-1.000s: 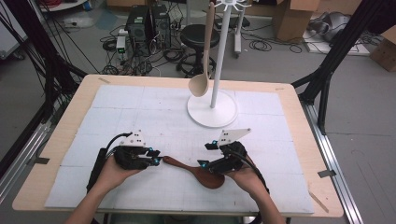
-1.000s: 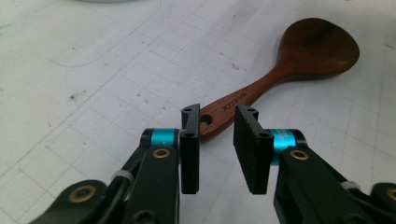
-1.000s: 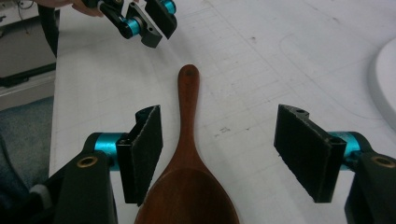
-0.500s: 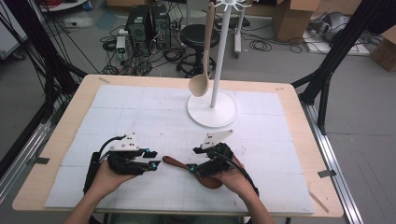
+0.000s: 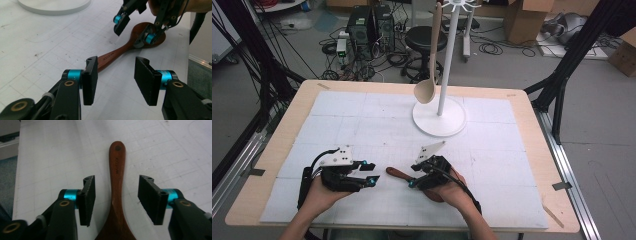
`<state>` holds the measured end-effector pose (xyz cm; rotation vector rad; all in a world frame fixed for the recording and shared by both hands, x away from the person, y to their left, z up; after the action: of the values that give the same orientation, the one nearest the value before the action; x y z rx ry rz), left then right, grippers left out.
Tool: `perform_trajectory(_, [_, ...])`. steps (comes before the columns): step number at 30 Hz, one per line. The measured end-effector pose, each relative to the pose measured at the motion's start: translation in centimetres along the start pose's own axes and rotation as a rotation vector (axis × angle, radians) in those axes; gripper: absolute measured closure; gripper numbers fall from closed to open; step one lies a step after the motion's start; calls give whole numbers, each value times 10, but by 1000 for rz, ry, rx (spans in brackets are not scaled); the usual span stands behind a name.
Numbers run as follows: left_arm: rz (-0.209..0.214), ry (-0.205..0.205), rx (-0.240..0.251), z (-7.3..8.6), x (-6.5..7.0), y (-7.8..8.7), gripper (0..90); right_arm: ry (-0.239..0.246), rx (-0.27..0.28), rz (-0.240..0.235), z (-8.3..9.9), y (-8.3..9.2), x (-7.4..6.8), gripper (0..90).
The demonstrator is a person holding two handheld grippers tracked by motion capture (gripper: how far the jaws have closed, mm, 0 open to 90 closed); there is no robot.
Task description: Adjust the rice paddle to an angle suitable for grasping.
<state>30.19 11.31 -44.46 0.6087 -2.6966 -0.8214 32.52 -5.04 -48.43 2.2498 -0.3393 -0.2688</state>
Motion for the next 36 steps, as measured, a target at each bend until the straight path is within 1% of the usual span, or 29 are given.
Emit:
perform_trajectory(2, [-1,-1,2,0,0,1,533,0,-19,-4,0,-5,-2,530])
perform_trajectory(5, [-2,-2,5,0,0,1,530,19,-51,-9,1,-12,-3,582])
perform_trajectory(9, [-6,-3,11,-1,-1,1,508,35,-87,-2,3,-17,-3,637])
perform_trajectory(10, [-8,-1,14,-1,-2,1,505,43,-93,2,3,-18,-3,654])
perform_trajectory(12, [-9,-2,11,0,-2,1,500,59,-117,24,5,-20,-2,687])
perform_trajectory(13, [-9,-2,12,0,-2,1,499,66,-119,31,5,-21,-2,704])
perform_trajectory(15, [-9,-1,12,0,-2,1,499,71,-119,38,5,-20,0,756])
perform_trajectory(18, [-6,-1,18,-1,-1,1,498,70,-118,26,5,-20,0,766])
perform_trajectory(21, [-7,4,25,-2,-2,2,498,79,-120,26,5,-20,0,772])
perform_trajectory(23, [-7,4,29,-2,-2,2,494,75,-117,26,6,-20,0,761])
perform_trajectory(24, [-5,9,32,-2,-2,2,492,63,-113,23,6,-21,-1,759])
perform_trajectory(27, [-6,11,35,-2,-1,2,481,52,-111,15,7,-21,0,766])
perform_trajectory(28, [-6,6,30,-2,-2,1,478,63,-108,9,6,-21,1,769])
perform_trajectory(30, [-14,9,24,-1,-3,0,461,59,-107,2,6,-20,1,774])
perform_trajectory(31, [-11,14,20,-1,-3,0,444,60,-101,-7,7,-20,1,776])
perform_trajectory(32, [-10,20,19,-1,-4,-1,439,50,-97,-16,7,-19,1,778])
perform_trajectory(36, [-14,32,8,1,-6,-3,403,59,-52,-15,5,-14,1,784])
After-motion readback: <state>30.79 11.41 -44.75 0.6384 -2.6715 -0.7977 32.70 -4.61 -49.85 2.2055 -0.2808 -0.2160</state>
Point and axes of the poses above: each handheld gripper's, and its own axes: y roughly backward along the jaws, z roughly out of its underside, x roughly to its right, the point moved 9 cm from there along -y, roughly forward along the jaws, and after that the axes turned 5 degrees about -x, right-handed, at the moved point
